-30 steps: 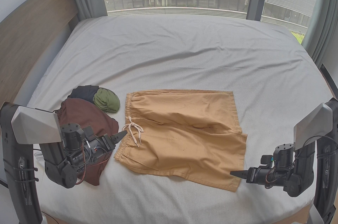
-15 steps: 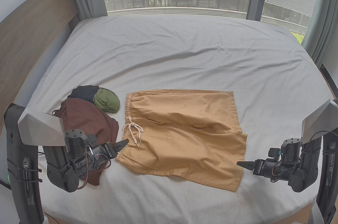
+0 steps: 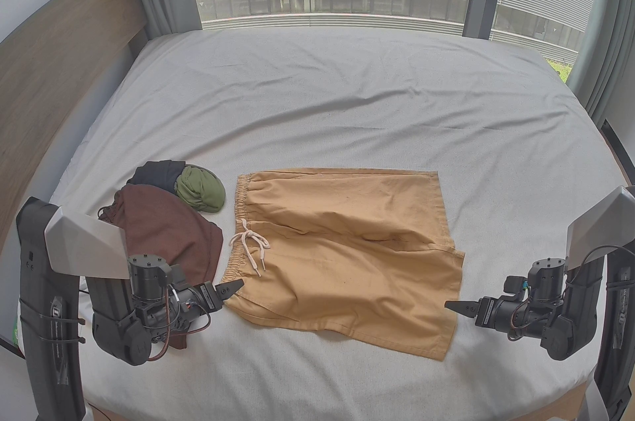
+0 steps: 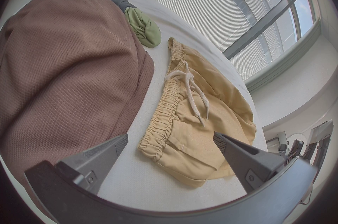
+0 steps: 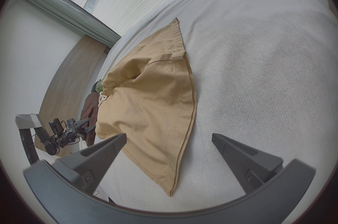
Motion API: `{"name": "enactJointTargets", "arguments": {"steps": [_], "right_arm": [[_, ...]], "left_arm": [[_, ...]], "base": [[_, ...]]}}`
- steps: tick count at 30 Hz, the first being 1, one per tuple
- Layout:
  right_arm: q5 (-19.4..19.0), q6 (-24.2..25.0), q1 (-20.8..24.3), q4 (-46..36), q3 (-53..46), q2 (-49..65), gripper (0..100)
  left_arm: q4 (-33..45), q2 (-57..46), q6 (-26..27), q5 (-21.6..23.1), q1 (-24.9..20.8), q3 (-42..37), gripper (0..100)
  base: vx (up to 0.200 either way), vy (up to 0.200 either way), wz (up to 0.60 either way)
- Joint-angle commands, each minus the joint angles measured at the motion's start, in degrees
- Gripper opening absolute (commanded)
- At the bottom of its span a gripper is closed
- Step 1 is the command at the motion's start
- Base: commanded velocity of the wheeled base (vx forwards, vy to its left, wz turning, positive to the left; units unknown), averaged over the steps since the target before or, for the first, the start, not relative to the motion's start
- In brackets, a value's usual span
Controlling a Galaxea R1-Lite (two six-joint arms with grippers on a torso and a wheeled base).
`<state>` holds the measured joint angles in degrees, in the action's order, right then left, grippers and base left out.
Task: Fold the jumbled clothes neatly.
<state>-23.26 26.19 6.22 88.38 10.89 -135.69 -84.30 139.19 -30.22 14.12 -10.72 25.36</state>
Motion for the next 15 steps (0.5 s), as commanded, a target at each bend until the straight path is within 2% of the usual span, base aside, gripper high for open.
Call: {"name": "enactJointTargets", "arguments": {"steps": [1,14,15], "right_arm": [[-0.03,0.01,0.02,0.04,0.1,-0.27,100],[-0.03,-0.08,0.02,0.04,0.28,-0.36,100],[-0.03,-0.08,0.02,0.04,0.28,-0.36,100]], "left_arm": [[-0.25,1.87,-0.1,0.03,-0.1,0.83,100],[-0.87,4.42,-0.37,0.12,0.17,2.15,100],[-0.87,4.42,-0.45,0.12,0.17,2.15,0]], "base": [[0.0,0.0,0.0],[0.0,0.0,0.0],[0.0,0.0,0.0]]}}
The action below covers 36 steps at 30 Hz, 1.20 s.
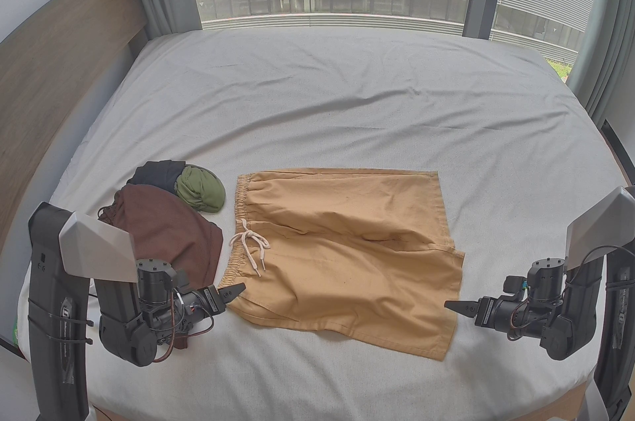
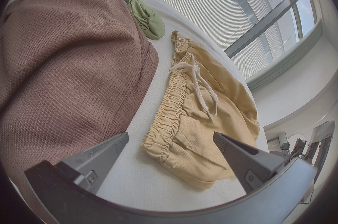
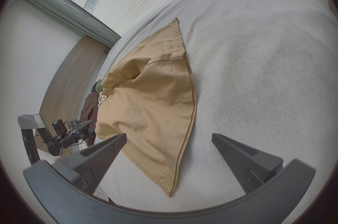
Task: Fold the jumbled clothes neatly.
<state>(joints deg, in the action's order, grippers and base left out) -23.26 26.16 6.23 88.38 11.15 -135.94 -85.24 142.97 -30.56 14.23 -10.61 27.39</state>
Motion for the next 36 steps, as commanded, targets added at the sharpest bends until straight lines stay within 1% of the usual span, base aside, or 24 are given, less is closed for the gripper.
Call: {"name": "enactJointTargets", "arguments": {"steps": [1,5,7,11,14,16,21,23,29,36], "right_arm": [[-0.03,0.03,0.01,0.04,0.01,-0.12,100],[-0.03,-0.5,0.1,0.04,-0.26,-0.21,100],[-0.03,-1.73,0.36,-0.05,-0.78,-0.29,100],[-0.12,-2.87,1.33,-0.05,-3.42,-0.21,100],[-0.12,-2.78,3.53,-0.05,-4.65,-0.38,100],[-0.03,-2.78,4.23,-0.05,-4.74,-1.0,100],[0.41,-2.61,5.99,0.12,-4.21,-4.95,100],[0.41,-2.61,6.34,0.04,-4.47,-5.13,100],[0.41,-2.17,9.68,0.04,-5.44,-5.3,100],[0.76,-2.17,9.94,0.12,-4.74,-6.53,100]], "left_arm": [[0.07,0.64,-0.11,0.01,0.06,0.12,0],[0.07,0.64,-0.73,0.01,0.06,0.29,0],[0.07,0.64,-0.82,-0.08,0.15,0.56,0],[-0.37,0.47,-0.9,0.01,0.15,0.64,0],[-2.57,0.11,-1.61,-0.08,-0.03,0.56,0],[-3.36,0.11,-1.96,-0.08,-0.29,0.56,0],[-3.45,0.11,-1.87,0.01,-0.47,0.64,0],[-3.45,0.11,-1.78,0.01,-0.47,0.64,0],[-3.45,0.2,-1.69,0.01,-0.38,0.82,0],[-3.45,0.2,-1.69,0.01,-0.29,0.64,0]], "base": [[0.0,0.0,0.0],[0.0,0.0,0.0],[0.0,0.0,0.0],[0.0,0.0,0.0],[0.0,0.0,0.0],[0.0,0.0,0.0],[0.0,0.0,0.0],[0.0,0.0,0.0],[0.0,0.0,0.0],[0.0,0.0,0.0]]}}
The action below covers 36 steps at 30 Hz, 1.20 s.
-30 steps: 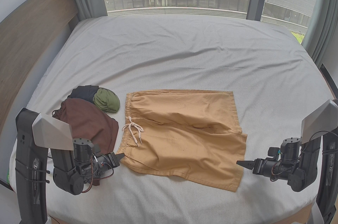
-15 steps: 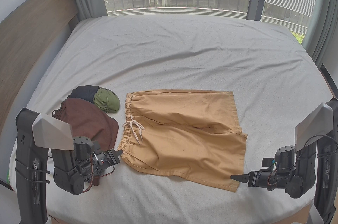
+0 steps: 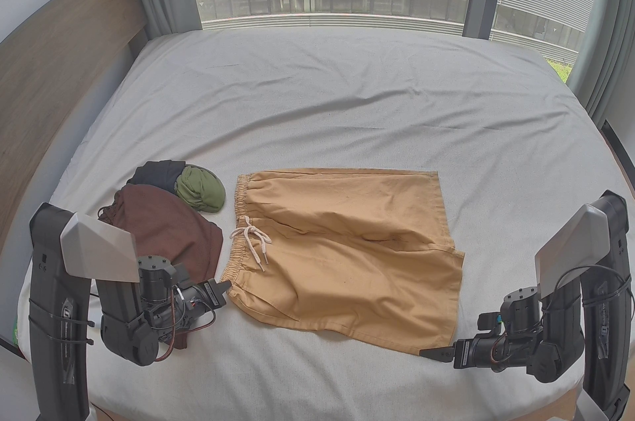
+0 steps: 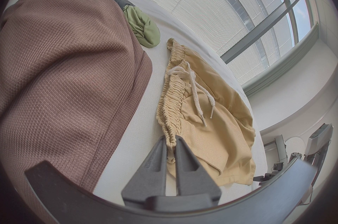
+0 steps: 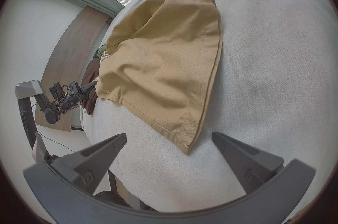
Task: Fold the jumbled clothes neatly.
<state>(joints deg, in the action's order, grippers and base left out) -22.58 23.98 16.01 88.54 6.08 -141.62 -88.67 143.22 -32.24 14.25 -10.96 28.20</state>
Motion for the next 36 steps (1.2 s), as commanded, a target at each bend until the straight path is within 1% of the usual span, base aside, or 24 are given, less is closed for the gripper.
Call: {"name": "enactJointTargets", "arguments": {"steps": [1,6,7,22,25,31,36], "right_arm": [[0.08,0.02,0.17,-0.03,0.68,-0.94,100],[0.08,0.02,0.25,-0.03,1.21,-1.29,100],[0.08,0.02,0.25,-0.03,1.21,-1.29,0],[0.43,-0.07,-0.27,-0.12,-0.11,-0.59,0],[0.43,-0.42,-0.63,-0.12,-2.22,1.17,0],[0.43,-0.69,-1.68,-0.12,-5.29,4.16,0],[0.43,-1.04,-2.3,-0.21,-6.08,4.33,0]], "left_arm": [[-0.01,0.05,-0.01,-0.01,0.06,-0.16,0],[-0.01,-0.04,-0.01,-0.01,0.06,-0.25,0],[-0.01,-0.04,-0.01,-0.01,0.06,-0.25,0],[-0.01,-0.39,-0.1,0.51,0.32,-1.04,0],[0.08,-2.33,-0.01,0.87,0.24,-3.59,0],[0.17,-7.51,0.96,3.94,-0.2,-11.23,0],[0.08,-9.18,3.15,3.94,0.59,-14.93,0]], "base": [[0.0,0.0,0.0],[0.0,0.0,0.0],[0.0,0.0,0.0],[0.0,0.0,0.0],[0.0,0.0,0.0],[0.0,0.0,0.0],[0.0,0.0,0.0]]}}
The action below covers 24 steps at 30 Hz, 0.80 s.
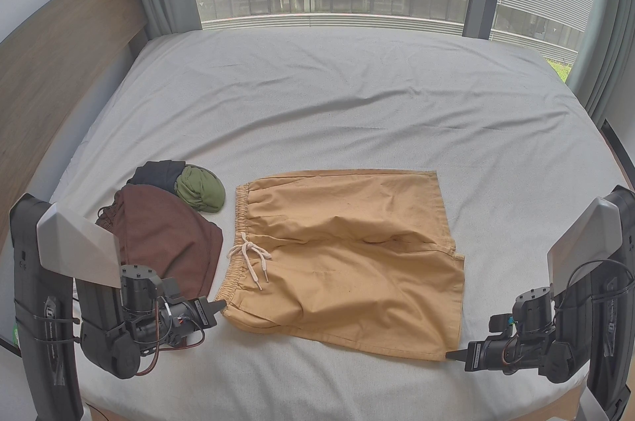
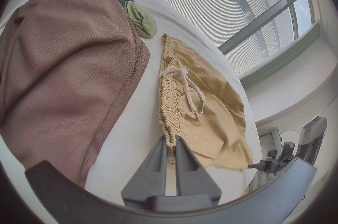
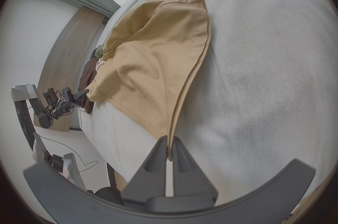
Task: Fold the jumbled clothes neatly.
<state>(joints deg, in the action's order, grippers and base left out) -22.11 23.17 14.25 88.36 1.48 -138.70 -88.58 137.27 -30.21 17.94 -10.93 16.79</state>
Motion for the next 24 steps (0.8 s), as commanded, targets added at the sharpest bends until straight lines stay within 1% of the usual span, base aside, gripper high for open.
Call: {"name": "enactJointTargets", "arguments": {"steps": [1,5,8,10,16,24], "right_arm": [[-0.03,-0.85,-0.8,-0.38,-1.48,1.42,0],[-0.03,-1.11,-0.98,-0.55,-1.48,1.33,0],[-0.03,-1.2,-1.07,-0.55,-1.48,0.8,0],[-0.03,-1.29,-1.33,-0.47,-1.48,0.63,0],[-0.03,-1.73,-1.33,-0.12,-1.48,0.54,0],[-0.12,-2.08,-1.33,-0.82,-1.48,1.24,0]], "left_arm": [[-0.02,-4.46,2.96,0.34,1.44,-5.8,0],[-0.1,-4.11,6.57,0.95,2.85,-9.32,0],[-0.19,-1.83,9.2,2.18,3.46,-10.11,0],[-0.28,-0.68,10.35,2.18,3.64,-10.28,0],[-0.37,0.28,10.43,2.18,3.82,-10.46,0],[-0.37,0.28,10.26,2.01,2.76,-9.84,0]], "base": [[0.0,0.0,0.0],[0.0,0.0,0.0],[0.0,0.0,0.0],[0.0,0.0,0.0],[0.0,0.0,0.0],[0.0,0.0,0.0]]}}
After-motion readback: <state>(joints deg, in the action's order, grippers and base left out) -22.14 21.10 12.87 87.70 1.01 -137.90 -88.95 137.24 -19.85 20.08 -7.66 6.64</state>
